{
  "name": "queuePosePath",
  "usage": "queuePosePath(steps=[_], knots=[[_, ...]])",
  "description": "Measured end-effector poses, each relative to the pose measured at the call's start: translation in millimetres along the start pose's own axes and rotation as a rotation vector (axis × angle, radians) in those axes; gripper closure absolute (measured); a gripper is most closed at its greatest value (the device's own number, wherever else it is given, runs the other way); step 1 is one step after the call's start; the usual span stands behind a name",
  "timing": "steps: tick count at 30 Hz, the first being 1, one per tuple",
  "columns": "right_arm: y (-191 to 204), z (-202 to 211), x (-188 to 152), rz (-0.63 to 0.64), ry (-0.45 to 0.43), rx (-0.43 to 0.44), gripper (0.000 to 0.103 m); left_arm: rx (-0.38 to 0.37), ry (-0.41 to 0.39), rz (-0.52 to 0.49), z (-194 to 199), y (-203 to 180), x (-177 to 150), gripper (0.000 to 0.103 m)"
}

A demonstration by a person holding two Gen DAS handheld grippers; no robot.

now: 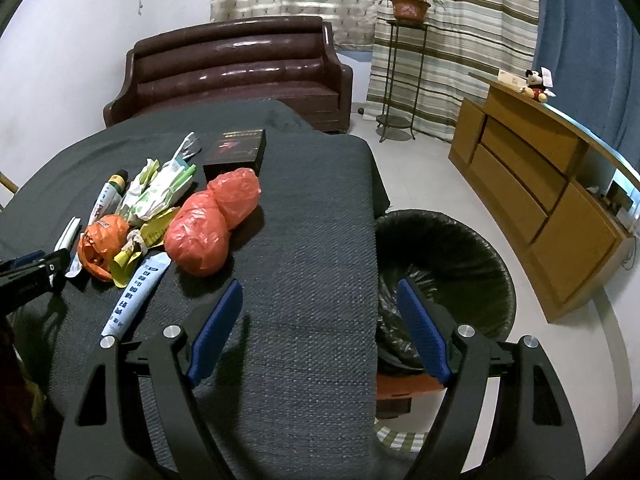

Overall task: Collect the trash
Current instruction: 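Grasp the white paper strip with the left gripper while the right gripper grasps the blue-white tube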

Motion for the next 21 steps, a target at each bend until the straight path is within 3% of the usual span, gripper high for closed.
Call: queuePosePath(steps=[7,19,21], knots=[[8,1,0,0.001,0.006,0.006,0.025,0.008,-0.011,-0.055,-1,2,4,0.083],[52,24,2,0.035,-0.010,0.080,0.026,0.026,-0.051,-0.049,12,26,1,0.084],[63,28,2,0.051,-0.013,0.100,0.031,0.032,-0.060,-0.046,16,30,-1,0.084]])
Point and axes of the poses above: each gripper's, at about its wrist camera, not at the fingertips, and z roughly against the way its jaws point, y to its left, x to its top, the point moved 7 cm from there along -z, roughly the way its jaws point, and after that the axes turned 12 degrees about -x, right-handed, at the moved point
